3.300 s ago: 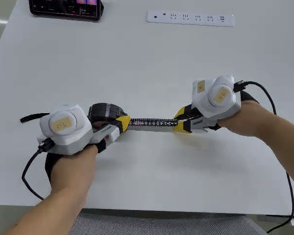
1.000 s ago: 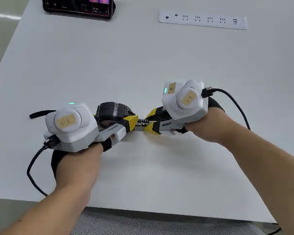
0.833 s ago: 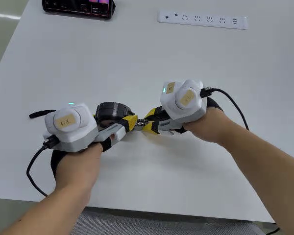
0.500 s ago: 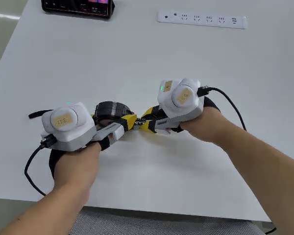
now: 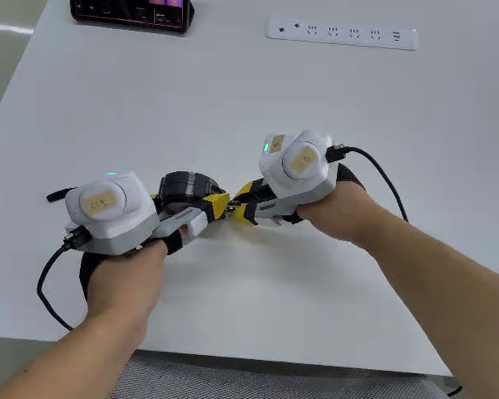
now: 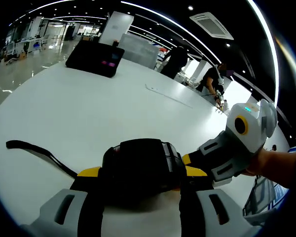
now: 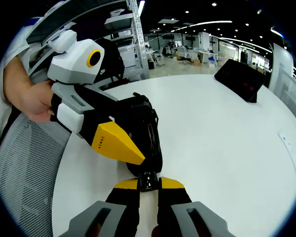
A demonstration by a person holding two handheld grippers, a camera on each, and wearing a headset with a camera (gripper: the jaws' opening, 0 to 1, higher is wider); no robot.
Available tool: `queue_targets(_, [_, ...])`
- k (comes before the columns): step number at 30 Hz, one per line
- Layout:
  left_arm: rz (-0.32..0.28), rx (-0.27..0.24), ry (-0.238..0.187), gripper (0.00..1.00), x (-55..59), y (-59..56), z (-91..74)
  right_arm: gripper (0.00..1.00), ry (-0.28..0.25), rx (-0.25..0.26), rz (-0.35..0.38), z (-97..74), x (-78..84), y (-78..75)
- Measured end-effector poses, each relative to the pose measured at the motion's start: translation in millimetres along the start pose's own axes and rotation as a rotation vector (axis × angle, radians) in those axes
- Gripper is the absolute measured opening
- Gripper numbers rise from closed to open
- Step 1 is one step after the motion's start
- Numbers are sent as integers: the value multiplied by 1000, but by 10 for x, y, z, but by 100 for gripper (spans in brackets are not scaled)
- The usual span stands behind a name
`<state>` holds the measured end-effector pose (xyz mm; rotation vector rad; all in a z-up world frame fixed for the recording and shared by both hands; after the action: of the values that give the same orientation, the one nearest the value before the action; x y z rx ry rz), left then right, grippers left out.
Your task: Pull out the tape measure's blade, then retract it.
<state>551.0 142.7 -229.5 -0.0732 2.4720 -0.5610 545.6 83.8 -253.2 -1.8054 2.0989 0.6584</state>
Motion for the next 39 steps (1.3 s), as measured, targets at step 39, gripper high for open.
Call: queue_targets(39, [80, -34, 10, 60, -16, -9, -21, 24, -20, 39, -11, -73, -14, -6])
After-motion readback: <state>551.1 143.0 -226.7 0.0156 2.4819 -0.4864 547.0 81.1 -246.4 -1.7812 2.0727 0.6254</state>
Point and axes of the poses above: the centre of the closed fingertips' face, and the gripper's own axes: z roughly forward along the fingers, y roughly to its left, x roughly out of its underside, the point moved 1 cm from there along -z, roughly backward along the fingers, and after that the axes turned 15 degrees about y, right-handed, at the moved point
